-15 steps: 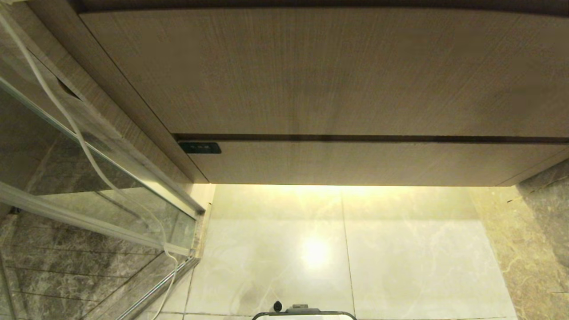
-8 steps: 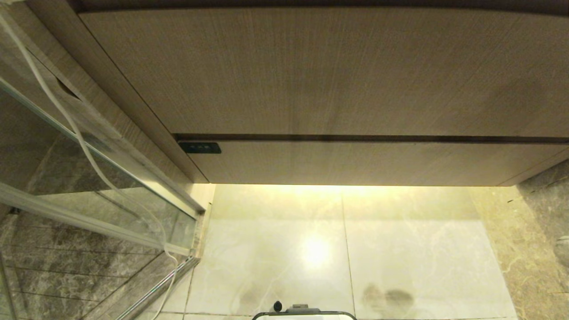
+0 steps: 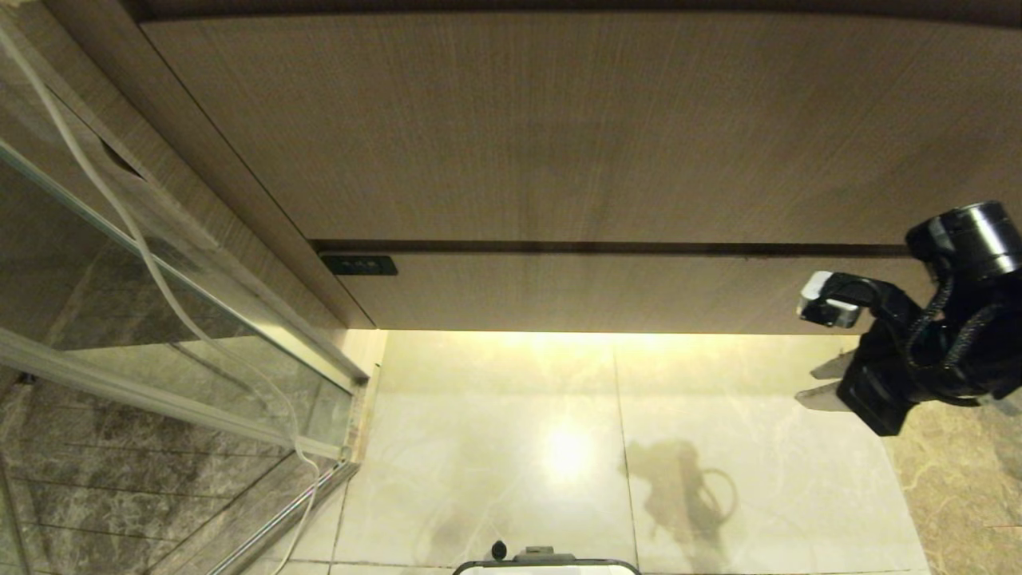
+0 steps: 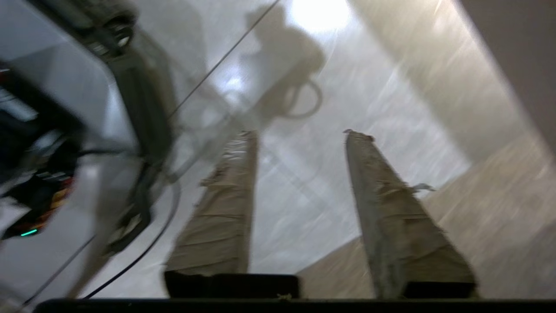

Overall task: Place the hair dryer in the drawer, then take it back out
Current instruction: Pull open the drawer

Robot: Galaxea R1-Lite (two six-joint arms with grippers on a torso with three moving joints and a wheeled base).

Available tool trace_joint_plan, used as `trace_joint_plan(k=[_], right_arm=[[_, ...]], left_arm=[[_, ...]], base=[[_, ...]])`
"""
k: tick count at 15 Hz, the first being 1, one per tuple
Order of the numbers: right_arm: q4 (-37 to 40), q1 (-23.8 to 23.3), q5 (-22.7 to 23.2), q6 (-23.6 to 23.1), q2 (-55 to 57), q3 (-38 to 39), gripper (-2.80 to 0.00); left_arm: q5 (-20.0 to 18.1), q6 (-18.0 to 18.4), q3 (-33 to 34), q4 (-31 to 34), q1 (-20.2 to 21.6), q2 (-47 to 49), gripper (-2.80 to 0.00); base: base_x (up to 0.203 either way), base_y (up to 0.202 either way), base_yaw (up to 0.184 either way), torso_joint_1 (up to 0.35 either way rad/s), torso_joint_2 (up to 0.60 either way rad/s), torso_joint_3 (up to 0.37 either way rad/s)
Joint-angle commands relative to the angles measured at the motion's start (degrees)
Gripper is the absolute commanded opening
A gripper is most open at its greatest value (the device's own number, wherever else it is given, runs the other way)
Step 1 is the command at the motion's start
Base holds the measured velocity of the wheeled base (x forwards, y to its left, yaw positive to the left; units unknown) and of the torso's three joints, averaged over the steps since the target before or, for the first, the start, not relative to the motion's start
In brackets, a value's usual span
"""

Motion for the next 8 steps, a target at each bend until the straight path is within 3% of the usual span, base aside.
trace_joint_plan(k=[1, 4, 7, 8], right_arm=[[-14.39, 1.23, 0.20, -6.96, 8.62, 2.79, 0.00], [-36.12, -0.63, 1.17, -21.65, 12.36, 9.37, 0.00], [-44.11, -2.95, 7.50, -26.90, 14.72, 12.85, 0.00], [-46.41, -4.70, 12.28, -32.20, 14.98, 12.98, 0.00]], left_arm=[[0.00, 0.01, 0.01, -0.04, 0.00, 0.00, -2.80], [0.00, 0.01, 0.00, -0.04, 0.00, 0.00, -2.80], [0.00, 0.01, 0.09, -0.04, 0.00, 0.00, -2.80], [0.00, 0.01, 0.00, -0.04, 0.00, 0.00, -2.80]], base=[[0.000, 0.000, 0.000, 0.000, 0.00, 0.000], [0.000, 0.000, 0.000, 0.000, 0.00, 0.000], [0.000, 0.000, 0.000, 0.000, 0.00, 0.000], [0.000, 0.000, 0.000, 0.000, 0.00, 0.000]])
